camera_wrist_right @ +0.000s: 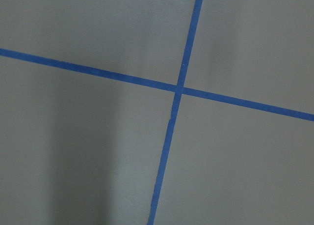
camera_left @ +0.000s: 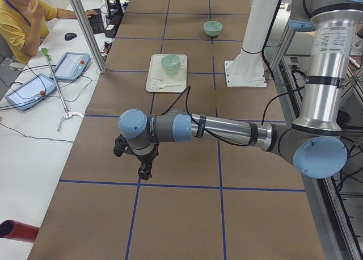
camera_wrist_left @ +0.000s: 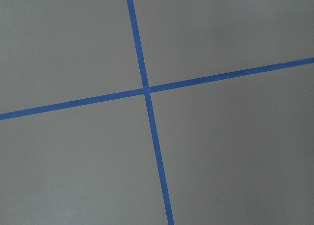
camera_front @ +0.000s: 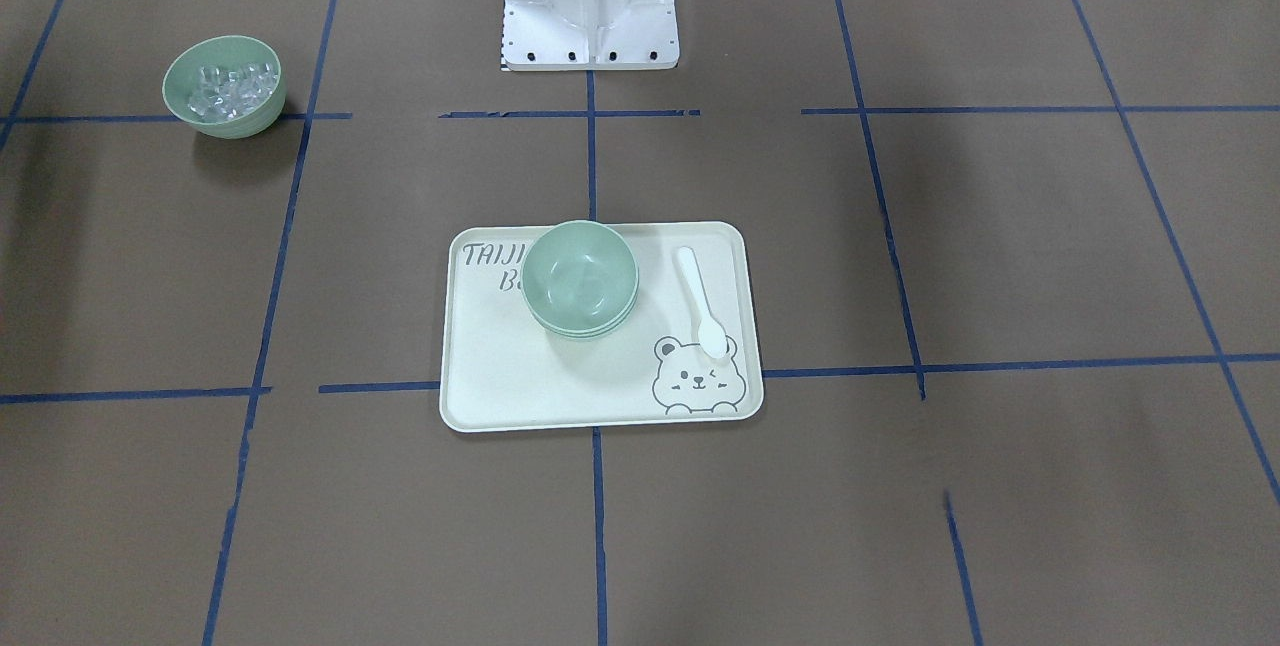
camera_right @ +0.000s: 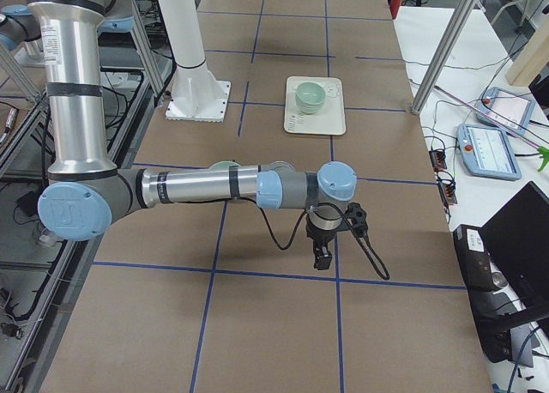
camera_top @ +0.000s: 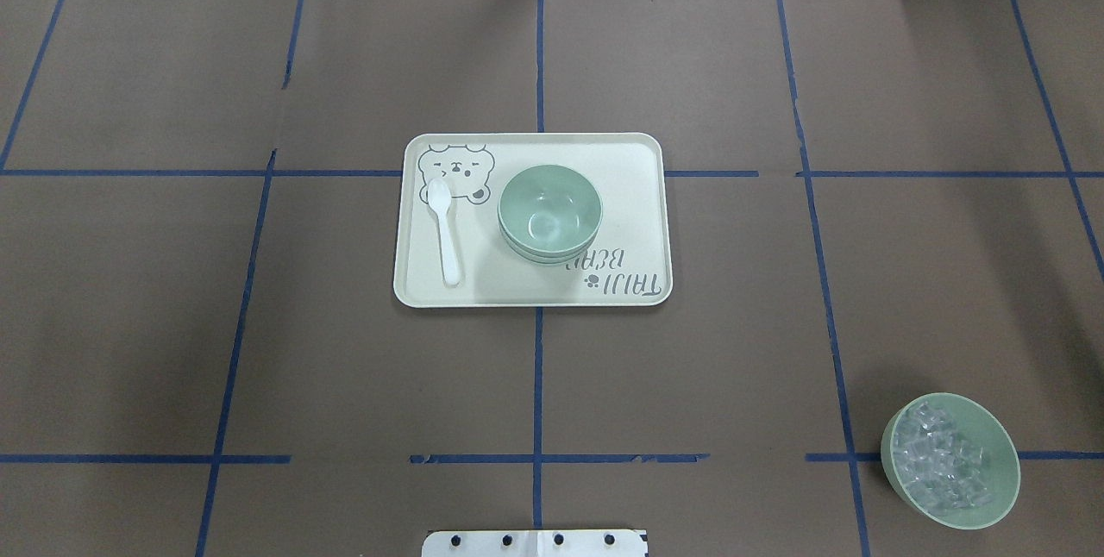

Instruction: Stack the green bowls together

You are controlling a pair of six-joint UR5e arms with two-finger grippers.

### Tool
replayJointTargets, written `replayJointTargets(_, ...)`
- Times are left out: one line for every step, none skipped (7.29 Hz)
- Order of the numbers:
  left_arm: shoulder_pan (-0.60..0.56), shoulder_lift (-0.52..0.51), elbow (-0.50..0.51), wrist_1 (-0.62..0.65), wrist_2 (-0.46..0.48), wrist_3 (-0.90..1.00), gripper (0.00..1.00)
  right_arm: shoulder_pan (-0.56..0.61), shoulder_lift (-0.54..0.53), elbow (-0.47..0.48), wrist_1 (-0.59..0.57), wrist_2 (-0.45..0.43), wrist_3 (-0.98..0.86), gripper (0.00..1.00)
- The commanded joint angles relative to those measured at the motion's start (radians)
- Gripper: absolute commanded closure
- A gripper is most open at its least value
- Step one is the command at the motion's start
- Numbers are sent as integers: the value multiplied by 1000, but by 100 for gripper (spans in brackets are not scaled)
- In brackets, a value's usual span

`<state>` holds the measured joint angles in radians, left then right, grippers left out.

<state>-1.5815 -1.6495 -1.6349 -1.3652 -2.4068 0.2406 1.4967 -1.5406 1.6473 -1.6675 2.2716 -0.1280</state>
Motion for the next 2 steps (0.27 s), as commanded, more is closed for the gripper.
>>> replayJointTargets(0,-1,0,0,0,0,0,-1,-1,0,2,0,2,0)
replayJointTargets(0,-1,1,0,0,0,0,-1,-1,-1,0,0,2,0)
